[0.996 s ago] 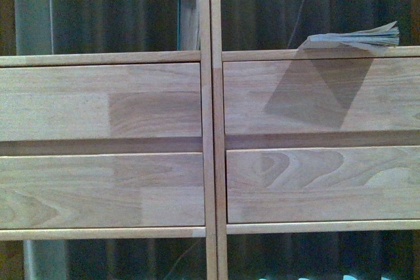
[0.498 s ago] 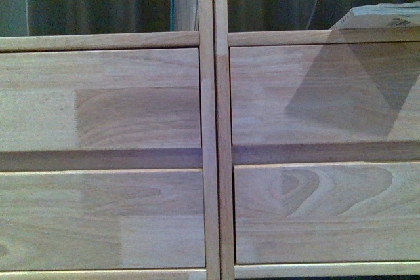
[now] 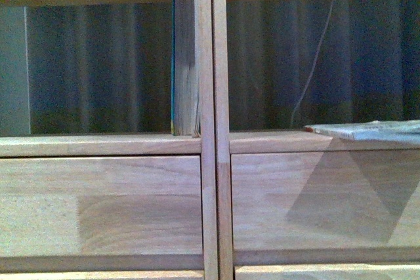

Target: Organize books on shelf

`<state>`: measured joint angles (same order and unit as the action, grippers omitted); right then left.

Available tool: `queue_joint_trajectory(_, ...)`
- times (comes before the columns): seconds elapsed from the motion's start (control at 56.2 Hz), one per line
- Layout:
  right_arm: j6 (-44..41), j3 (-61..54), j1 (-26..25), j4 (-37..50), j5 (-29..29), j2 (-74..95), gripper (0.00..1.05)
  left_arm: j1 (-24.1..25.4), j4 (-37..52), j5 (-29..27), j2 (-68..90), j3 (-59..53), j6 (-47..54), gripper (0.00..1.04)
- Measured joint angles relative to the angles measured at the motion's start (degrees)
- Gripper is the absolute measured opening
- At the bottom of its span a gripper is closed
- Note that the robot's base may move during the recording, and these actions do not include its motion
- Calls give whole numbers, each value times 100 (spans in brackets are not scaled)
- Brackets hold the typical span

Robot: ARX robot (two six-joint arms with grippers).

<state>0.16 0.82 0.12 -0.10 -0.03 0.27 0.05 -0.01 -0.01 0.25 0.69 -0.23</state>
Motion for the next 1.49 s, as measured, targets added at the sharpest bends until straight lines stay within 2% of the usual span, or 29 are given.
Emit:
queue_joint_trajectory(0.16, 0, 0, -2, -2, -7, 0, 98, 0, 0, 0, 0, 0, 0, 97)
queue_joint_trajectory(0.196, 179, 35, -94, -98, -345, 79, 98, 0, 0, 0, 0, 0, 0, 97)
queue_joint_trajectory(0.231, 673, 208, -400, -149, -1193, 450, 98, 0, 0, 0, 0, 0, 0, 97)
queue_joint_trajectory(0.267, 1108, 407, -581, 61, -1709, 896, 98, 0, 0, 2, 0, 0, 0, 97)
queue_joint_trajectory(0.356, 2079, 922, -643, 741, -2094, 1823, 98, 0, 0, 0, 0, 0, 0, 97)
queue_joint_trajectory(0.516, 3679, 1971, -243, 1967, -1888, 3576, 98, 0, 0, 2, 0, 0, 0, 97)
queue_joint_trajectory(0.729, 5563, 2846, 214, 2796, -1429, 5482, 98, 0, 0, 0, 0, 0, 0, 97)
queue_joint_trajectory(0.818, 6087, 2953, 358, 2990, -1198, 6017, 98, 0, 0, 0, 0, 0, 0, 97)
queue_joint_trajectory(0.96, 6645, 3311, 461, 3405, -824, 6701, 98, 0, 0, -2, 0, 0, 0, 97)
queue_joint_trajectory(1.12, 7082, 3919, 315, 3674, -527, 7488, 98, 0, 0, 0, 0, 0, 0, 97)
queue_joint_trajectory(1.493, 7335, 4719, 4, 3696, -221, 8325, 98, 0, 0, 0, 0, 0, 0, 97)
